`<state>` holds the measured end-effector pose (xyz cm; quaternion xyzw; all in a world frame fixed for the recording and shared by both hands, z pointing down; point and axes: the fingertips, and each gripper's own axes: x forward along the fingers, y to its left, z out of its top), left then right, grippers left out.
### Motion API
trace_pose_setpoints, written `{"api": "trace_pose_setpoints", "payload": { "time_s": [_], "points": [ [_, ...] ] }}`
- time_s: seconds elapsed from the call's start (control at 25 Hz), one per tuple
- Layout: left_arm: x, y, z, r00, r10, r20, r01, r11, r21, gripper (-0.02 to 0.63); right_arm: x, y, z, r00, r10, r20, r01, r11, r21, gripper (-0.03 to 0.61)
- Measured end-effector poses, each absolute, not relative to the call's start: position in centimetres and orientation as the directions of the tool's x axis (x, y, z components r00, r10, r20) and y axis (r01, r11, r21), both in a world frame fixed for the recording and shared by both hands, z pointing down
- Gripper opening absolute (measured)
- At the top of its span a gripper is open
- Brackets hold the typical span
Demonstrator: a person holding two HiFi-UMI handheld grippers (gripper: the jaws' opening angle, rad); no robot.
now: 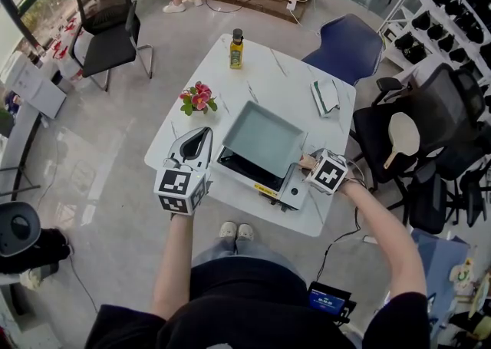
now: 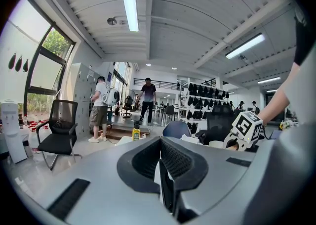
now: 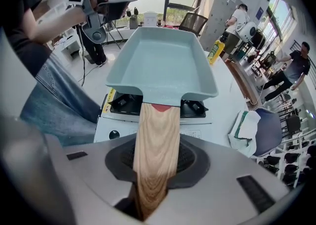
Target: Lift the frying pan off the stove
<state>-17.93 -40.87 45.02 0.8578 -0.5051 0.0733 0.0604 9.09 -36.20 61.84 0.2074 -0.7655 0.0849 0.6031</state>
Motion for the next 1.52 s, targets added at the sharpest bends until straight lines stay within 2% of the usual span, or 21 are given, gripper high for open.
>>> {"api": "trace_pose_setpoints", "payload": {
  "time_s": [0.44, 0.6, 0.8, 1.16, 1.52],
  "points": [
    [-17.0, -41.0, 44.8, 0.489, -0.854, 0.179, -0.87, -0.492, 0.031, 0.02, 8.3, -38.9, 56.6, -0.296, -0.445, 0.845, -0.658, 0.736, 0.157, 0.098],
    [-16.7, -40.8, 44.6, 0.495, -0.851, 0.177, -0.866, -0.499, 0.025, 0.02, 7.5, -39.9, 54.0, -0.329, -0.569, 0.754, -0.754, 0.638, 0.153, 0.098],
    [-16.1, -40.9, 44.0, 0.505, -0.846, 0.169, -0.86, -0.51, 0.018, 0.02, 7.1, -40.8, 50.6, -0.367, -0.715, 0.595, -0.872, 0.488, 0.048, 0.098],
    [-15.0, -40.6, 43.5, 0.521, -0.84, 0.153, -0.851, -0.525, 0.016, 0.02, 9.6, -40.3, 45.4, -0.235, -0.921, 0.312, -0.971, 0.236, -0.035, 0.098],
    [-13.9, -40.6, 41.7, 0.535, -0.838, 0.107, -0.843, -0.538, -0.002, 0.02, 12.6, -36.5, 42.3, -0.101, -0.987, 0.127, -0.992, 0.091, -0.085, 0.098]
  ]
}}
